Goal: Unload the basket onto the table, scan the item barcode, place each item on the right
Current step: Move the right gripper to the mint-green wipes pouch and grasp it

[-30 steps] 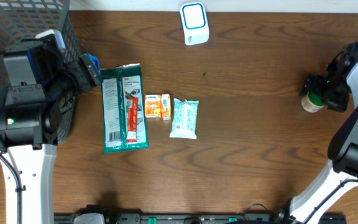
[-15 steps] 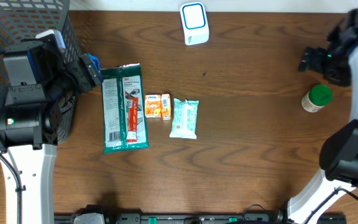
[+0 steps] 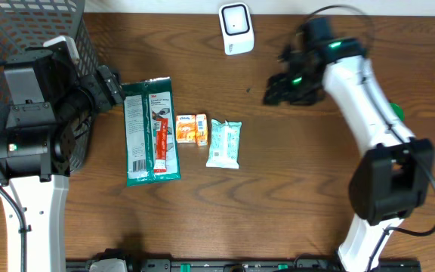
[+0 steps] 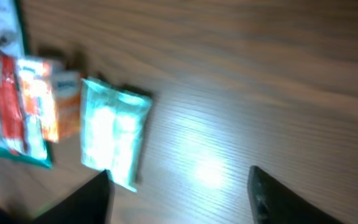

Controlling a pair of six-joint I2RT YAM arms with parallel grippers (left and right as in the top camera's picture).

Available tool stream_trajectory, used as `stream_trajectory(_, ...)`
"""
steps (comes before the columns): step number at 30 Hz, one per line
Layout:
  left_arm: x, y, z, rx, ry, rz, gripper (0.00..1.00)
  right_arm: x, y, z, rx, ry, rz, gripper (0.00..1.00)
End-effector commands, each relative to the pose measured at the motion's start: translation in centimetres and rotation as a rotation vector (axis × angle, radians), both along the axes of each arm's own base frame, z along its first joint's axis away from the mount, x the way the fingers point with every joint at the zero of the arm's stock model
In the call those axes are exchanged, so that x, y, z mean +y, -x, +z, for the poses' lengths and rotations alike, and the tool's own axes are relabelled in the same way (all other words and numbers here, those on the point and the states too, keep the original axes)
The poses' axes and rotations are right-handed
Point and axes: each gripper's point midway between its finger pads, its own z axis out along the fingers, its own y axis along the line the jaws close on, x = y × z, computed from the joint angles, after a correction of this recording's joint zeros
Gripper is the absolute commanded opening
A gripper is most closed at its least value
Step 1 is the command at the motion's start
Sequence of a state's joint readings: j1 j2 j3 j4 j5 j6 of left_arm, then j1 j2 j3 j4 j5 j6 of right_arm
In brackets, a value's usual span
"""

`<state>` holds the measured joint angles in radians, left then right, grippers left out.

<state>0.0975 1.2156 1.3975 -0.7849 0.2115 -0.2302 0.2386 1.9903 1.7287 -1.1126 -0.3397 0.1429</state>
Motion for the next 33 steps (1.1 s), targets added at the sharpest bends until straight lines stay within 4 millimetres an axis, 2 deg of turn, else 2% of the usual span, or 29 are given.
stream_trajectory(1, 0.1, 0.0, 0.3, -0.007, -0.006, -0.007, 0.87, 4.4, 2.2, -1.4, 0.002, -0.014, 0.109, 0.5)
stream_trajectory(2, 0.1, 0.0, 0.3, -0.007, -0.006, -0.007, 0.87, 5.2, 2.6, -1.9, -0.004, -0.004, 0.124, 0.51)
stream_trajectory(4, 0.1, 0.0, 0.3, -0.007, -0.006, -0.007, 0.87, 6.4, 3.2, -3.1, -0.012, 0.029, 0.13, 0.63)
stream_trajectory(5, 0.1, 0.0, 0.3, -0.007, -0.006, -0.007, 0.87, 6.8, 3.5, -3.8, -0.017, 0.044, 0.127, 0.65)
stream_trajectory(12, 0.1, 0.0, 0.3, -0.007, -0.006, -0.007, 0.87, 9.6, 5.3, -7.7, -0.082, 0.109, 0.159, 0.68)
stream_trajectory(20, 0.1, 0.0, 0.3, -0.007, -0.006, -0.007, 0.87, 9.6, 5.3, -10.0, -0.143, 0.16, 0.097, 0.7)
stream_trajectory(24, 0.1, 0.0, 0.3, -0.007, -0.006, -0.007, 0.87, 8.9, 5.1, -10.9, -0.148, 0.179, 0.018, 0.7)
stream_trajectory(28, 0.1, 0.0, 0.3, -0.007, -0.006, -0.007, 0.87, 7.8, 5.1, -11.6, -0.151, 0.22, -0.031, 0.67)
stream_trajectory(33, 0.1, 0.0, 0.3, -0.007, -0.006, -0.007, 0.87, 5.4, 4.7, -11.8, -0.168, 0.321, -0.065, 0.66)
